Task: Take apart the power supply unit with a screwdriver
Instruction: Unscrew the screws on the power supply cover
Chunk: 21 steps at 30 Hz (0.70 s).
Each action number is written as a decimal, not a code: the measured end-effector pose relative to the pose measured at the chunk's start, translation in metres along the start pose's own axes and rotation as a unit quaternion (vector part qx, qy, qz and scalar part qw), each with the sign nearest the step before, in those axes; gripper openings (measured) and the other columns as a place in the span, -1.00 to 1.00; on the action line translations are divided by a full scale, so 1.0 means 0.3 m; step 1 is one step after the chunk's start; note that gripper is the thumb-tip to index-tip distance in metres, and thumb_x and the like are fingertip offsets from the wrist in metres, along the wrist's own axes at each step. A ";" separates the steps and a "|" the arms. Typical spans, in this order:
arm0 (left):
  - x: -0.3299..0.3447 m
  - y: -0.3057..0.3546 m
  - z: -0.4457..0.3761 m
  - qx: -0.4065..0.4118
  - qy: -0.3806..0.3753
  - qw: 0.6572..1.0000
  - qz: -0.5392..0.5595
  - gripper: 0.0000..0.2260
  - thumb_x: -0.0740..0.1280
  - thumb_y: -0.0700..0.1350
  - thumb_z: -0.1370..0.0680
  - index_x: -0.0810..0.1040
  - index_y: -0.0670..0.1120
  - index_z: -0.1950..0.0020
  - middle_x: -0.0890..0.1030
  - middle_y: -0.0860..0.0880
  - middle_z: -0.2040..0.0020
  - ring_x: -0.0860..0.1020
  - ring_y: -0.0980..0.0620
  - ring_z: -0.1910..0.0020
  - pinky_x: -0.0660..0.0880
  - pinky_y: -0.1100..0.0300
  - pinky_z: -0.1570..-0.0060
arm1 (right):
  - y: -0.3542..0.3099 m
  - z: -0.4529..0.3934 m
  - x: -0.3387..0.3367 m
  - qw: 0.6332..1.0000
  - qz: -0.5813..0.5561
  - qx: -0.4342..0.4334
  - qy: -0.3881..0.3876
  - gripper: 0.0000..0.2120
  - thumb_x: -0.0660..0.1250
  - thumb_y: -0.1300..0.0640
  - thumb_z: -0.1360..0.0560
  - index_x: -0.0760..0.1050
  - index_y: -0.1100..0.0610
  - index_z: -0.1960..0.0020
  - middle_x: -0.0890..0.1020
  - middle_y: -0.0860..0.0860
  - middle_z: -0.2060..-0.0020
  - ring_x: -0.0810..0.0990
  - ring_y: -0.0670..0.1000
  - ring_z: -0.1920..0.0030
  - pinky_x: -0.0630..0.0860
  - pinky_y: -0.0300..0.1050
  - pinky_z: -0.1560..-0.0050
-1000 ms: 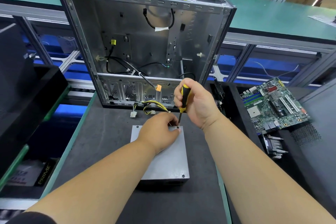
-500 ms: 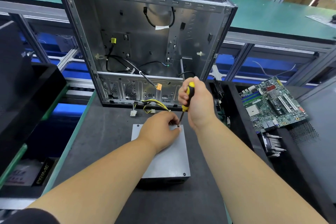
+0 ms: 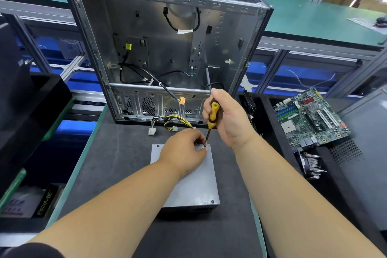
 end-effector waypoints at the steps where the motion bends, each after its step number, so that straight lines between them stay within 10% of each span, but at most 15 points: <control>1: 0.000 0.000 0.001 0.000 -0.001 1.000 0.003 -0.89 0.40 0.05 -0.47 0.47 0.15 0.12 0.54 0.14 0.08 0.49 0.10 0.04 0.50 0.15 0.03 | 0.000 0.004 -0.021 1.000 0.016 0.001 0.025 -0.71 0.27 -0.12 -0.49 0.47 0.08 0.24 0.52 0.00 0.37 0.50 0.01 0.33 0.44 -0.10 0.18; 12: -0.002 0.003 0.003 -0.006 -0.003 1.000 0.014 -0.90 0.39 0.02 -0.46 0.48 0.15 0.14 0.54 0.13 0.08 0.50 0.09 0.05 0.50 0.14 0.00 | -0.001 0.019 0.013 0.998 -0.048 -0.009 0.049 -0.56 0.00 -0.01 -0.70 0.35 0.13 0.28 0.32 -0.01 0.46 0.28 -0.03 0.40 0.28 -0.18 0.29; 21: -0.009 0.011 0.006 -0.002 -0.003 1.000 0.009 -0.92 0.39 0.01 -0.47 0.50 0.14 0.12 0.56 0.12 0.07 0.50 0.10 0.05 0.49 0.15 0.01 | 0.002 -0.010 0.028 0.996 -0.093 0.004 -0.018 -0.60 0.06 0.05 -0.46 0.25 0.08 0.54 0.19 -0.03 0.60 0.10 -0.03 0.54 0.09 -0.21 0.50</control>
Point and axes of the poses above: each hand's wrist, its own z-axis away from the middle knuckle, its own x-axis out of the palm, y = z × x, the point moved 9 cm from there along -z, towards the middle knuckle
